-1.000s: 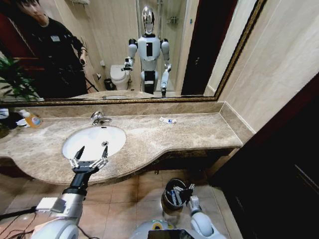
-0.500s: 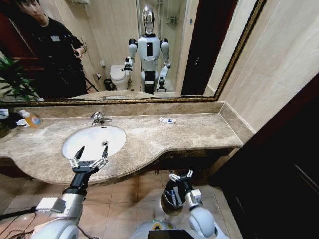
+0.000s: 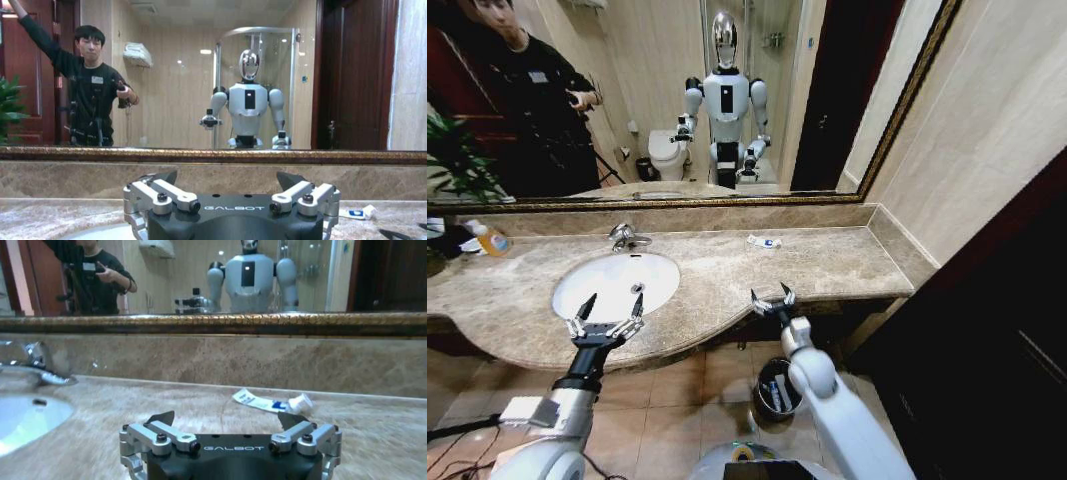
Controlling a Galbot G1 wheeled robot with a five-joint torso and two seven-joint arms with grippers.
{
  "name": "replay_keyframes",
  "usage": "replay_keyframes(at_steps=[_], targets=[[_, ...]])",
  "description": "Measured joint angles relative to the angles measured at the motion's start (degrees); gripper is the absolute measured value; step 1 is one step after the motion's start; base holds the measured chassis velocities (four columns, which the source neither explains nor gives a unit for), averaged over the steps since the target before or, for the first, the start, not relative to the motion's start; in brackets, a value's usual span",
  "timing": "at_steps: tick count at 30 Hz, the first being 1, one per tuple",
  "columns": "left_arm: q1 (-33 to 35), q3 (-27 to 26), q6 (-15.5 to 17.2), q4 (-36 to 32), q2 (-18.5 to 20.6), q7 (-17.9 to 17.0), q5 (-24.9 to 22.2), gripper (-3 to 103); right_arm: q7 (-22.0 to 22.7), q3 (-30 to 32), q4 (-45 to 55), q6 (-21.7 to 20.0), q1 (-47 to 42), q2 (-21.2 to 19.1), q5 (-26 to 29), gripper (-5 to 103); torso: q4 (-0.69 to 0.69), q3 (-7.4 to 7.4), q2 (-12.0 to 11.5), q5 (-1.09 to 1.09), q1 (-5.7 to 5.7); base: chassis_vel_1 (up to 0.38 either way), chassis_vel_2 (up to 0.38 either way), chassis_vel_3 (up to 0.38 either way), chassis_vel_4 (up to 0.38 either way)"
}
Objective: Pick up the trash from the sink and place it in the trash bin.
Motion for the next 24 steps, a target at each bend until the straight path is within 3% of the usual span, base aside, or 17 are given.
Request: replay_keyframes(at_steps=[2, 11, 24], targets=[[0.00, 0.00, 0.00, 0.00, 0.00, 0.00, 0.00, 100, -0.04, -0.48, -3.74, -1.74, 5.57, 0.02, 2.72, 100, 0.00, 0.00, 0.00, 0.01, 0.00, 0.000, 0.000, 0.000, 0.000], [0.00, 0.00, 0.00, 0.00, 0.00, 0.01, 0.00, 100, -2.41, -0.93, -22.33, -1.93, 23.35, 0.79, 4.73, 100, 0.01, 0.00, 0.00, 0.00, 0.01, 0.000, 0.000, 0.000, 0.000], [0.00, 0.00, 0.00, 0.00, 0.00, 0.00, 0.00, 100, -4.13, -0.01, -38.93, -0.29, 32.39, 4.13, 3.34, 100, 0.00, -0.01, 0.00, 0.00, 0.00, 0.000, 0.000, 0.000, 0.000]])
